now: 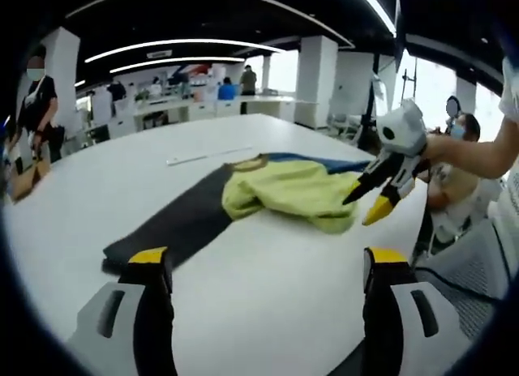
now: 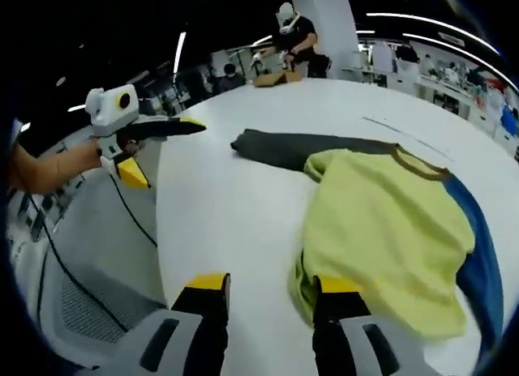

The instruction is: Fold the garment on the visible template until the final outline fits inside the template.

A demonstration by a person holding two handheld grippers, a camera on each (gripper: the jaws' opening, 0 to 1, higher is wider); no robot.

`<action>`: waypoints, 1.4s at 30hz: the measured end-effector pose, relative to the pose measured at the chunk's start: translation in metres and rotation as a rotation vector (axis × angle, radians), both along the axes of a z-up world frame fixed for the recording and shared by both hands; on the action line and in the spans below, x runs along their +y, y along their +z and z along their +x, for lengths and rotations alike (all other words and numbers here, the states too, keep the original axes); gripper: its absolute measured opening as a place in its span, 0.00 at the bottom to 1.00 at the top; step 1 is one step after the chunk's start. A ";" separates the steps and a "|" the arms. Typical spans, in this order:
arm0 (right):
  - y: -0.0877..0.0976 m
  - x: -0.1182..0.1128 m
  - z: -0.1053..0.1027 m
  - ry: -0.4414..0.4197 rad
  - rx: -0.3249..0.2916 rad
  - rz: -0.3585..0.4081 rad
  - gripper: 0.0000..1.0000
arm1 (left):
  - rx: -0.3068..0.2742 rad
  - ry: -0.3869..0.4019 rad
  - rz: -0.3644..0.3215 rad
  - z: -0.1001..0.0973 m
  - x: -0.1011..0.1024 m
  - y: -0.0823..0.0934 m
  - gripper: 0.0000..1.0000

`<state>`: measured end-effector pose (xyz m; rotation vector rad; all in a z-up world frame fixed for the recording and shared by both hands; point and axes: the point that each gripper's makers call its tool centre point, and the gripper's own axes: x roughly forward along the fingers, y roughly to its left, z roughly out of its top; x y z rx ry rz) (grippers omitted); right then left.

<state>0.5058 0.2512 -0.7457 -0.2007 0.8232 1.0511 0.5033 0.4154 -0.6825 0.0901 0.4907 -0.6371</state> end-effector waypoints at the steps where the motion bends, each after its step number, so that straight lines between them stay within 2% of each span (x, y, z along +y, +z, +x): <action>1: -0.004 0.001 0.001 -0.007 0.006 -0.001 0.34 | 0.000 0.000 0.002 -0.001 0.000 0.000 0.94; 5: -0.016 0.006 0.004 -0.016 0.010 -0.010 0.25 | 0.002 -0.010 0.013 -0.007 -0.001 -0.001 0.93; 8: -0.024 0.006 0.008 -0.034 0.004 -0.030 0.21 | 0.009 -0.015 0.022 -0.010 -0.002 -0.004 0.91; 10: -0.026 0.006 0.012 -0.045 -0.026 -0.041 0.18 | 0.015 -0.015 0.018 -0.012 -0.002 -0.005 0.91; 12: -0.029 0.007 0.014 -0.059 -0.020 -0.040 0.17 | 0.022 -0.014 0.018 -0.013 -0.002 -0.006 0.90; 20: -0.021 0.000 0.018 -0.063 -0.106 -0.079 0.14 | 0.030 -0.021 0.024 -0.016 -0.002 -0.009 0.89; 23: -0.028 -0.002 0.017 -0.072 -0.071 -0.086 0.15 | 0.039 -0.021 0.024 -0.017 -0.003 -0.011 0.88; 27: -0.033 0.000 0.018 -0.071 -0.076 -0.095 0.12 | 0.037 -0.029 0.026 -0.018 -0.005 -0.010 0.88; 31: -0.036 0.005 0.019 -0.077 -0.070 -0.071 0.00 | 0.040 -0.026 0.027 -0.019 -0.004 -0.010 0.87; 35: -0.033 0.013 0.019 -0.097 -0.063 -0.022 0.00 | 0.041 -0.022 0.029 -0.021 -0.002 -0.011 0.86; 39: -0.013 0.028 0.011 -0.049 -0.078 0.064 0.00 | 0.041 -0.021 0.029 -0.022 -0.001 -0.010 0.85; 42: 0.001 0.036 0.006 -0.028 -0.067 0.124 0.00 | 0.043 -0.020 0.031 -0.023 0.000 -0.011 0.84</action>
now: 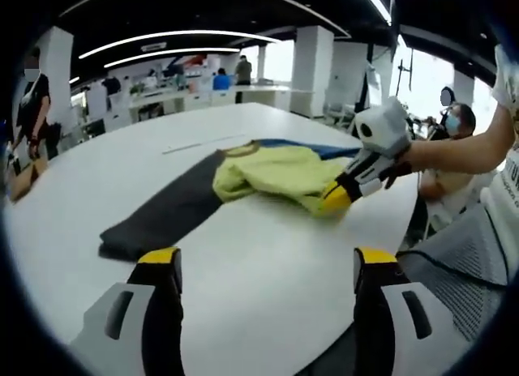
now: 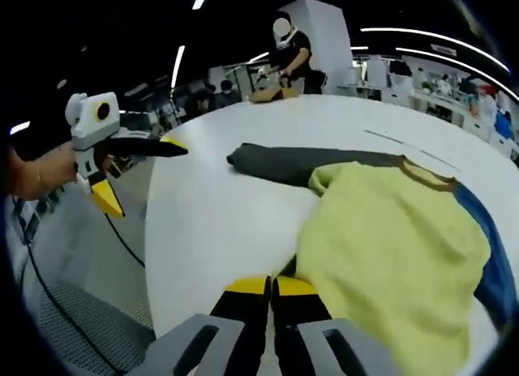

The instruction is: Fold the garment on the visible template until the final outline fits inside the template.

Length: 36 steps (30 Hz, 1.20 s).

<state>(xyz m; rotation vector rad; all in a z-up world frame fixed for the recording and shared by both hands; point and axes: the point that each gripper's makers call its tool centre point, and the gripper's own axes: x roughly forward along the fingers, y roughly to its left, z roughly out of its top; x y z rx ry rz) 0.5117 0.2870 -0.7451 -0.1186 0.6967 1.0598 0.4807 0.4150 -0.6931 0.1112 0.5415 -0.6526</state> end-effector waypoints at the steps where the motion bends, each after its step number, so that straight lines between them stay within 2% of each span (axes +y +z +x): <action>1: 0.004 0.001 -0.002 0.005 0.002 0.012 0.00 | 0.001 0.000 0.001 0.000 0.000 0.000 0.84; 8: 0.016 0.008 -0.017 0.071 -0.007 0.030 0.00 | 0.008 -0.007 0.001 -0.001 -0.002 -0.003 0.82; 15: 0.029 0.010 -0.035 0.184 -0.076 0.017 0.00 | 0.011 -0.008 0.002 -0.001 -0.002 -0.004 0.79; 20: 0.032 0.009 -0.047 0.260 -0.099 0.000 0.00 | 0.017 -0.013 0.002 -0.001 -0.005 -0.006 0.77; 28: 0.015 0.006 -0.072 0.368 -0.083 -0.065 0.00 | 0.026 -0.022 0.001 -0.001 -0.009 -0.008 0.74; 36: -0.007 0.007 -0.073 0.342 -0.046 -0.087 0.00 | 0.037 -0.027 0.007 -0.002 -0.011 -0.012 0.72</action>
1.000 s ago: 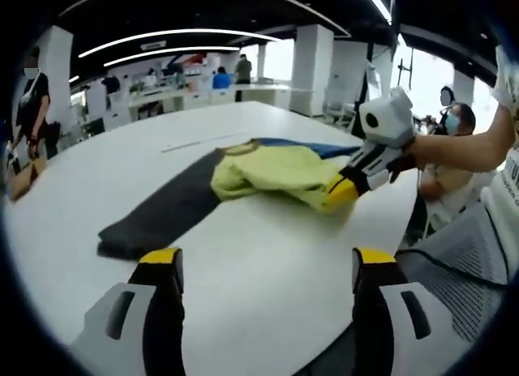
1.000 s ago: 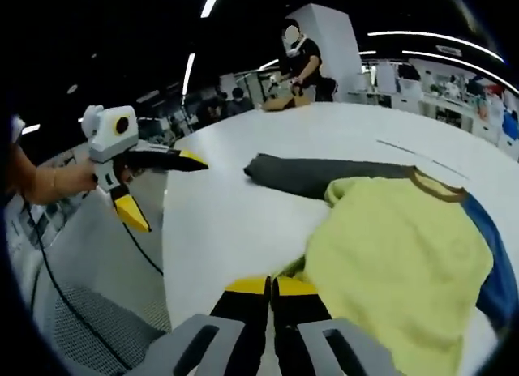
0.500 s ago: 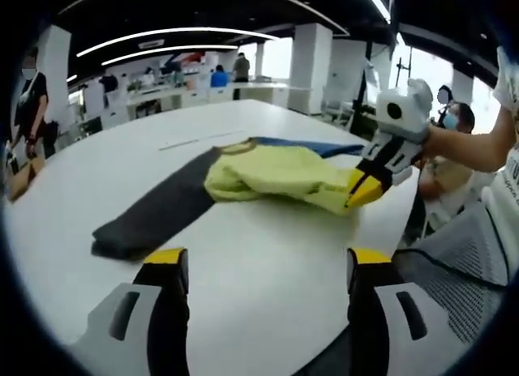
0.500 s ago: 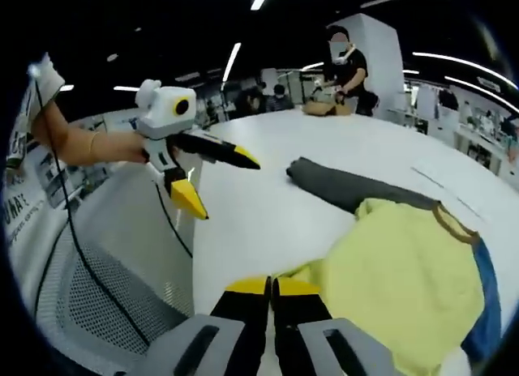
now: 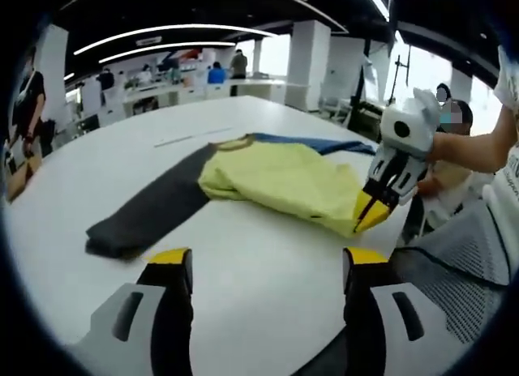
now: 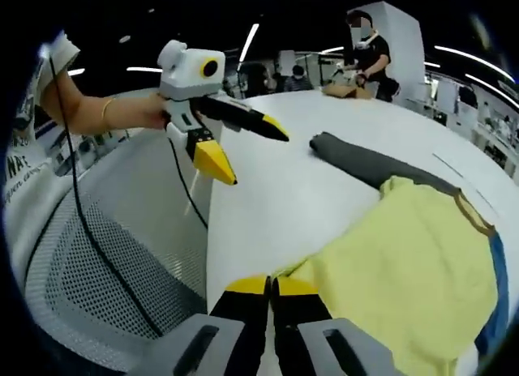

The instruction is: Fold the garment on the visible template until the final outline fits inside the template.

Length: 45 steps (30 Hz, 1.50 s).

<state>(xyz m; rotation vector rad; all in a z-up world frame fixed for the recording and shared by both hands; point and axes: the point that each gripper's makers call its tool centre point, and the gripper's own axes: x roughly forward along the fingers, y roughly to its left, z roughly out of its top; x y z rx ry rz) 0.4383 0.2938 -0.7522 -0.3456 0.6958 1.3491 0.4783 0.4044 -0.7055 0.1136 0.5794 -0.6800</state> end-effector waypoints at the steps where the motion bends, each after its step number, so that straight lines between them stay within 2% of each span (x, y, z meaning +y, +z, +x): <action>1: -0.002 0.000 0.000 -0.002 -0.001 -0.004 0.00 | 0.001 -0.001 0.000 0.000 0.000 0.000 0.72; 4: -0.008 0.000 -0.002 -0.010 0.006 -0.013 0.00 | 0.000 -0.004 0.000 -0.001 -0.001 0.000 0.72; 8: -0.005 -0.002 -0.003 -0.009 0.003 -0.011 0.00 | -0.004 -0.007 -0.001 -0.001 -0.001 0.001 0.73; 12: 0.020 -0.002 0.007 -0.049 -0.006 0.074 0.00 | -0.008 -0.008 -0.004 0.000 -0.001 0.002 0.73; 14: 0.035 -0.007 0.019 -0.089 -0.025 0.112 0.00 | -0.011 -0.009 -0.004 0.000 -0.001 0.002 0.73; 18: 0.058 -0.022 0.044 -0.153 -0.096 0.137 0.00 | -0.010 -0.010 -0.003 -0.001 -0.001 0.002 0.73; 24: 0.074 -0.042 0.073 -0.214 -0.157 0.128 0.00 | -0.007 -0.016 0.000 0.000 -0.002 0.001 0.73; 34: 0.092 -0.068 0.115 -0.336 -0.224 0.132 0.00 | -0.009 -0.011 0.000 0.001 -0.001 0.002 0.72; 39: 0.099 -0.089 0.142 -0.443 -0.248 0.136 0.00 | -0.008 -0.008 0.000 0.001 0.000 0.001 0.71; 43: 0.101 -0.107 0.163 -0.535 -0.242 0.145 0.00 | -0.007 -0.009 0.000 0.001 -0.001 0.001 0.70; 45: 0.099 -0.115 0.172 -0.553 -0.257 0.127 0.00 | -0.009 -0.009 -0.001 0.001 -0.001 0.002 0.70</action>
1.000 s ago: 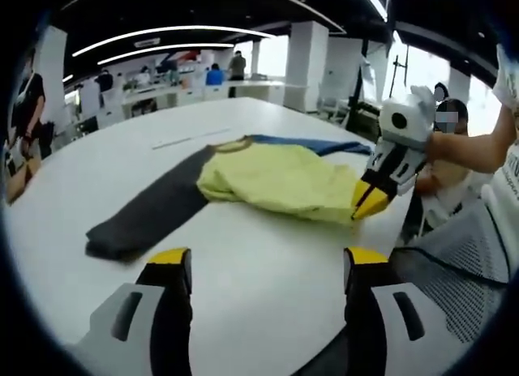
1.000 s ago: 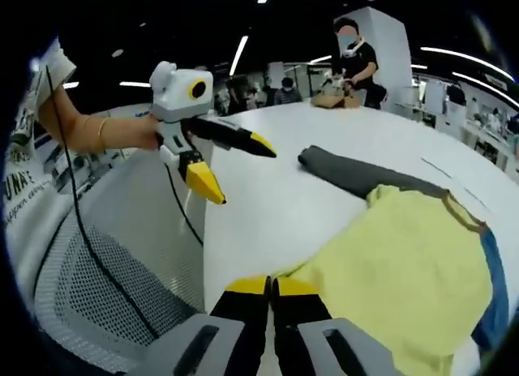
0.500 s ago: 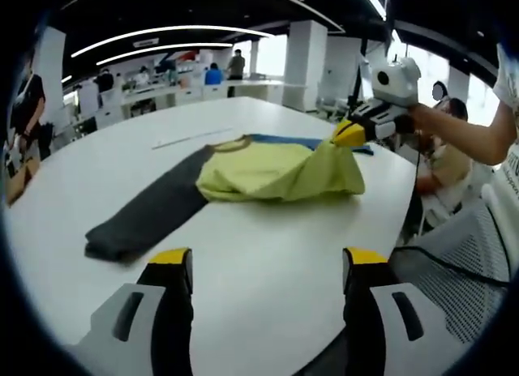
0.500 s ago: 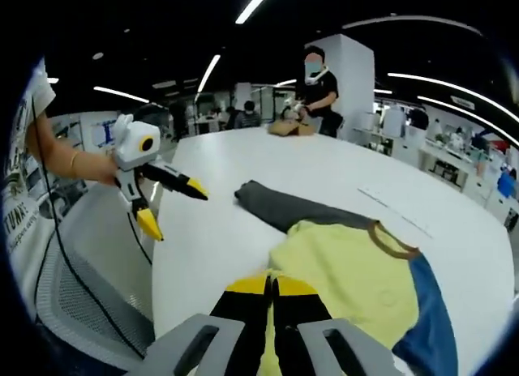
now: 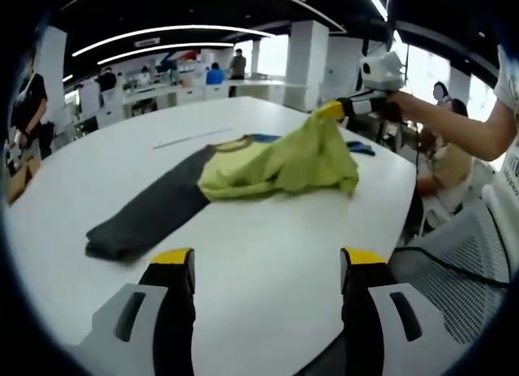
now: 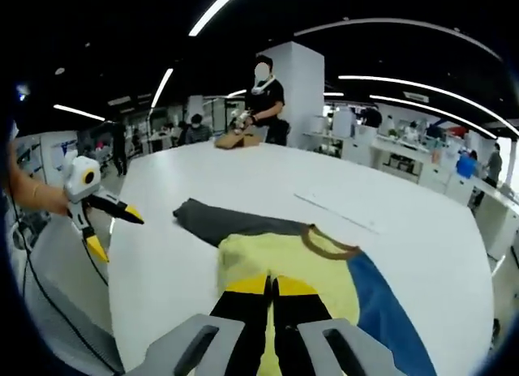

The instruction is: Fold the garment on the visible template until the final outline fits inside the template.

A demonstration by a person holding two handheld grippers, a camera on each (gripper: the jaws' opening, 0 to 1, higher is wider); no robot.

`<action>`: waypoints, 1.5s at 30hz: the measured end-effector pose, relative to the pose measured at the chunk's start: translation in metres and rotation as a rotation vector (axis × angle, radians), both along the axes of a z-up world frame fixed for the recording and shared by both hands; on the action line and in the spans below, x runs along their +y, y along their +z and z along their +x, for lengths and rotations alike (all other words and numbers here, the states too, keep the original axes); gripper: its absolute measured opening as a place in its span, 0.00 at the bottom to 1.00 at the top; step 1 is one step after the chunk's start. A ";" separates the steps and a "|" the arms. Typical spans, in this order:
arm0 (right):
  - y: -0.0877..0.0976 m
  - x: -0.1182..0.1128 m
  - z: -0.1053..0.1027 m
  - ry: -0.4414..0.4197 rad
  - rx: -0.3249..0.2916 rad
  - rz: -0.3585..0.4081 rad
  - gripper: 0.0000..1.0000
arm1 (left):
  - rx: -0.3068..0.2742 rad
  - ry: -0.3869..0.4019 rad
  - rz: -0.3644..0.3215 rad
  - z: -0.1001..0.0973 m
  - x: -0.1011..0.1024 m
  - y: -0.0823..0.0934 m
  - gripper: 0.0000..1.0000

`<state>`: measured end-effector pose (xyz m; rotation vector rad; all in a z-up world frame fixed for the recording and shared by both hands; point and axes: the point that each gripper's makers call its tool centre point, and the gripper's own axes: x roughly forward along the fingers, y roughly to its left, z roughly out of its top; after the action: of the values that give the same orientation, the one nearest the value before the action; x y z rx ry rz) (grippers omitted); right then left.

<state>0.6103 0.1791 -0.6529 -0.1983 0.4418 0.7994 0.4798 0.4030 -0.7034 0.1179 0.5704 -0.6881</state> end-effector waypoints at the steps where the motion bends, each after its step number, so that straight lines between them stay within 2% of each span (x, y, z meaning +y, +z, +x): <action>1: -0.003 -0.004 0.005 -0.014 0.006 0.000 0.00 | 0.000 0.000 0.000 0.000 0.000 0.000 0.70; 8: -0.038 -0.020 0.018 -0.072 0.087 -0.042 0.00 | 0.001 -0.002 -0.004 0.002 -0.003 0.000 0.69; 16: -0.058 -0.028 0.020 -0.123 0.141 -0.039 0.00 | 0.006 0.013 -0.006 0.004 -0.002 0.000 0.68; 20: -0.055 -0.028 0.017 -0.132 0.161 -0.010 0.02 | 0.012 0.018 -0.008 0.005 -0.003 -0.001 0.66; 25: -0.045 -0.025 0.006 -0.127 0.168 0.029 0.18 | 0.020 0.017 -0.020 0.009 -0.008 0.001 0.65; 28: -0.042 -0.024 0.000 -0.122 0.177 0.038 0.25 | 0.026 0.016 -0.043 0.013 -0.013 0.003 0.64; 33: -0.039 -0.023 -0.014 -0.117 0.189 0.048 0.31 | 0.035 0.013 -0.070 0.021 -0.022 0.005 0.62; 45: -0.047 -0.014 -0.061 -0.062 0.235 0.024 0.33 | 0.030 -0.022 -0.061 0.040 -0.044 0.006 0.57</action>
<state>0.5496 0.1650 -0.6997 -0.0682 0.6563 0.7695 0.5194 0.3588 -0.6976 0.0575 0.5770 -0.7287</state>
